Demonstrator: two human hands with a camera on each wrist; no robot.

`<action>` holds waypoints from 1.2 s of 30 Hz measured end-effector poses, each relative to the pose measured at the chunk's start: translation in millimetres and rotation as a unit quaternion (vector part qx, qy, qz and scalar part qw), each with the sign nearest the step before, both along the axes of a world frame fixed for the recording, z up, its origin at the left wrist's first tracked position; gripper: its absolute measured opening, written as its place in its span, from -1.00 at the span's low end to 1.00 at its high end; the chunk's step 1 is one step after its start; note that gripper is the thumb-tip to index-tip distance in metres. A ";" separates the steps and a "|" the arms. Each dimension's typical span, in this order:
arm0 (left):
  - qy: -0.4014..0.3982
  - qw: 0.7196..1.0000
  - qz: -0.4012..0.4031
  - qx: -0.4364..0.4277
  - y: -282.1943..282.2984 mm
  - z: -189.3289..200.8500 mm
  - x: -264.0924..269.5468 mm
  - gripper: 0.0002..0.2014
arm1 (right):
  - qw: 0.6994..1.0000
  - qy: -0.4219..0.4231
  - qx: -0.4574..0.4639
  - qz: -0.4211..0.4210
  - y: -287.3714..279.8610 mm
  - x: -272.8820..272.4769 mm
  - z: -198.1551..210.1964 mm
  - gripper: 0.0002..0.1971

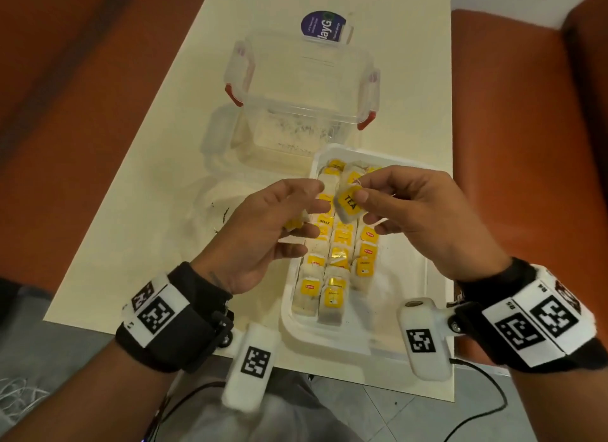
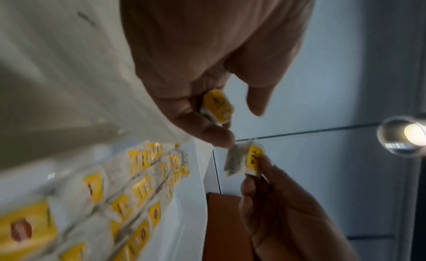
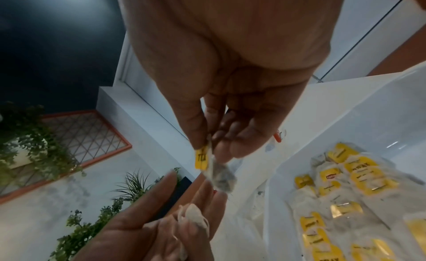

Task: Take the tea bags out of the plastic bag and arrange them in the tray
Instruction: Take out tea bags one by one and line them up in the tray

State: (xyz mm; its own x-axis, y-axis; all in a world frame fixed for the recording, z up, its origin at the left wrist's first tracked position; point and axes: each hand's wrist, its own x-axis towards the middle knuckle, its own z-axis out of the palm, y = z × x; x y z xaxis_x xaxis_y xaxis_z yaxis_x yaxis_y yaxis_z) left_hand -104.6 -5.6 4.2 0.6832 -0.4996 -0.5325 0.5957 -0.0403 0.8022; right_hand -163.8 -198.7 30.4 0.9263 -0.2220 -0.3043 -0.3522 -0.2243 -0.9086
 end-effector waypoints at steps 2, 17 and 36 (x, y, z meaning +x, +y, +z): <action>-0.051 0.997 -0.048 0.014 -1.2 1.4 -2.4 -0.56 | 1.000 -0.001 0.016 0.020 1.2 -0.9 3.6 -0.94; -0.099 0.991 -0.040 0.084 14.5 -2.9 -4.6 -0.81 | 0.986 -0.019 -0.140 0.089 -20.3 -15.5 -7.2 -0.95; -0.072 0.993 0.004 0.094 30.9 -2.2 -2.8 -0.95 | 0.849 0.221 -0.383 0.288 -7.7 -26.4 -71.1 -0.91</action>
